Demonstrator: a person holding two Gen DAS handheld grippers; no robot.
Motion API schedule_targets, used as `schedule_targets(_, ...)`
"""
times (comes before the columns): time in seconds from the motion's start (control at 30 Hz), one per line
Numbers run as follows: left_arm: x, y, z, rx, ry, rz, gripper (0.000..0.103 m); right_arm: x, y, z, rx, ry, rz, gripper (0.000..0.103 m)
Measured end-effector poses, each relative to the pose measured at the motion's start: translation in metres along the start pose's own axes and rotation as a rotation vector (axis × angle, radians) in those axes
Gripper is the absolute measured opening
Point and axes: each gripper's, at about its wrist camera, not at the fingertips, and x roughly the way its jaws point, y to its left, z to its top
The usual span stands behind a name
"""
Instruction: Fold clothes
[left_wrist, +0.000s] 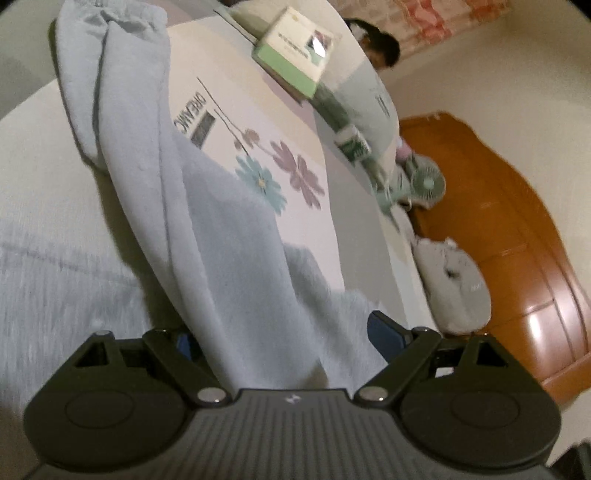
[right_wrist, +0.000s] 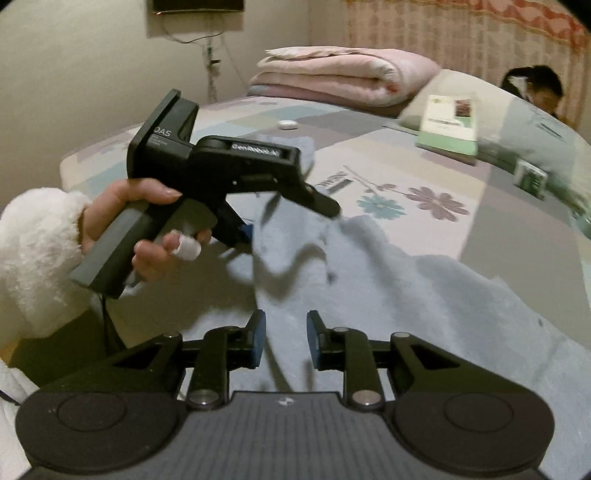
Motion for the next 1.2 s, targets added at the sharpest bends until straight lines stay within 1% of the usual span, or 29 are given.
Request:
schedule_targets(0.03, 0.001, 0.002, 0.003, -0.019, -0.002, -0.008, 0.086, -0.002, -0.001, -0.002, 0.011, -0.001, -0.008, 0.03)
schedule_targets(0.13, 0.003, 0.002, 0.004, -0.001, -0.01, -0.004, 0.084, -0.004, -0.007, -0.007, 0.041, -0.002, -0.027, 0.034)
schedule_targets(0.17, 0.003, 0.002, 0.002, 0.01, -0.016, 0.003, 0.077, -0.005, -0.008, -0.01, 0.052, -0.002, -0.032, 0.034)
schedule_targets(0.2, 0.003, 0.0, 0.001, 0.024, -0.019, 0.033, 0.07, -0.005, -0.01, -0.012, 0.066, -0.001, -0.038, 0.035)
schedule_targets(0.23, 0.001, 0.0, 0.0, 0.026, -0.022, 0.065, 0.054, -0.006, -0.012, -0.014, 0.08, 0.0, -0.044, 0.035)
schedule_targets(0.27, 0.0, 0.0, 0.0, 0.026, -0.023, 0.097, 0.035, -0.007, -0.014, -0.016, 0.094, 0.002, -0.049, 0.035)
schedule_targets(0.33, -0.001, 0.004, 0.002, 0.013, -0.018, 0.161, 0.015, -0.009, -0.018, -0.02, 0.117, 0.002, -0.064, 0.035)
schedule_targets(0.37, -0.001, 0.005, 0.002, 0.006, -0.015, 0.168, 0.014, -0.011, -0.019, -0.022, 0.124, 0.0, -0.07, 0.035)
schedule_targets(0.43, -0.003, 0.004, 0.003, -0.005, -0.013, 0.175, 0.013, -0.017, -0.022, -0.025, 0.133, -0.006, -0.087, 0.039)
schedule_targets(0.47, -0.005, -0.001, 0.002, 0.003, -0.019, 0.188, 0.013, -0.021, -0.023, -0.026, 0.138, -0.01, -0.097, 0.04)
schedule_targets(0.57, -0.016, -0.023, -0.002, 0.077, -0.056, 0.179, 0.013, -0.031, -0.029, -0.032, 0.153, -0.022, -0.124, 0.042)
schedule_targets(0.7, -0.037, -0.046, -0.005, 0.147, -0.09, 0.16, 0.013, -0.045, -0.037, -0.042, 0.183, -0.04, -0.156, 0.044)
schedule_targets(0.73, -0.042, -0.05, -0.006, 0.162, -0.104, 0.157, 0.009, -0.048, -0.039, -0.044, 0.192, -0.046, -0.161, 0.044)
schedule_targets(0.77, -0.047, -0.053, -0.008, 0.175, -0.118, 0.157, 0.008, -0.051, -0.041, -0.047, 0.203, -0.052, -0.165, 0.045)
schedule_targets(0.87, -0.058, -0.065, -0.012, 0.206, -0.16, 0.202, 0.007, -0.06, -0.044, -0.052, 0.226, -0.071, -0.172, 0.045)
schedule_targets(0.97, -0.072, -0.079, -0.022, 0.258, -0.19, 0.238, 0.007, -0.07, -0.045, -0.057, 0.231, -0.091, -0.179, 0.049)
schedule_targets(1.1, -0.09, -0.1, -0.039, 0.334, -0.229, 0.28, 0.007, -0.081, -0.046, -0.065, 0.239, -0.106, -0.188, 0.05)
schedule_targets(1.2, -0.102, -0.111, -0.055, 0.367, -0.247, 0.297, 0.007, -0.088, -0.049, -0.072, 0.255, -0.105, -0.191, 0.05)
